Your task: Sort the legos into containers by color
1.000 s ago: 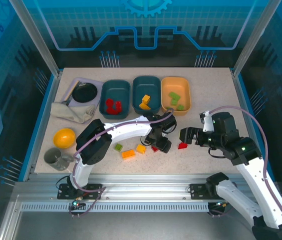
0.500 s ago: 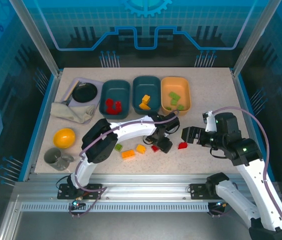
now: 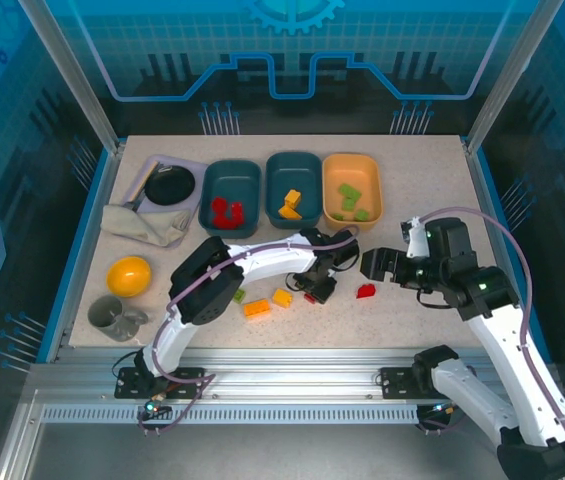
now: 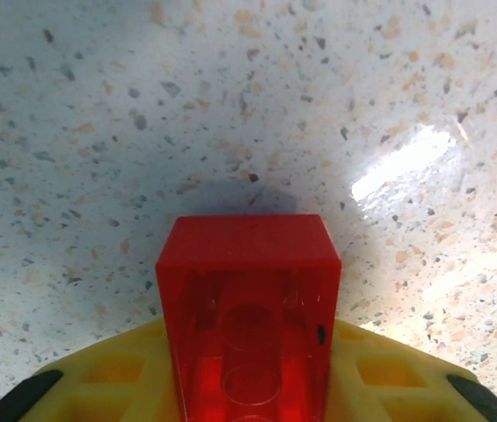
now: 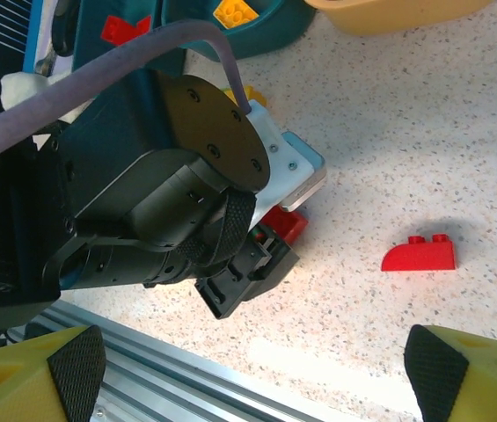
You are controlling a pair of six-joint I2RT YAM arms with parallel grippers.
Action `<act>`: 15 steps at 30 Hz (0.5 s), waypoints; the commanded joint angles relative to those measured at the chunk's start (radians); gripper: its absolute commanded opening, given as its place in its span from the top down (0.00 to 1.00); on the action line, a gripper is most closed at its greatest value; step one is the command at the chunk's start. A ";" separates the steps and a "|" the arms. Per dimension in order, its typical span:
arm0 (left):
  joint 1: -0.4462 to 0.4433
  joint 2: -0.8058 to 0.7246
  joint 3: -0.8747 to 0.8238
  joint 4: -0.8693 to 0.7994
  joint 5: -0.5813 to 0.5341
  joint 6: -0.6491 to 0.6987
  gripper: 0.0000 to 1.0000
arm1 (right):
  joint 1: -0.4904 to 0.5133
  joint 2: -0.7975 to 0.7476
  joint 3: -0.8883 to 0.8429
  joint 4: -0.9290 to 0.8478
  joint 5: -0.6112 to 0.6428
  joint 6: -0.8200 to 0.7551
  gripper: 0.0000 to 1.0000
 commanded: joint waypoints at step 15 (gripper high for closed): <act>0.559 -0.295 -0.027 0.075 0.154 -0.293 0.68 | 0.246 0.424 0.296 0.221 -0.062 -0.205 0.12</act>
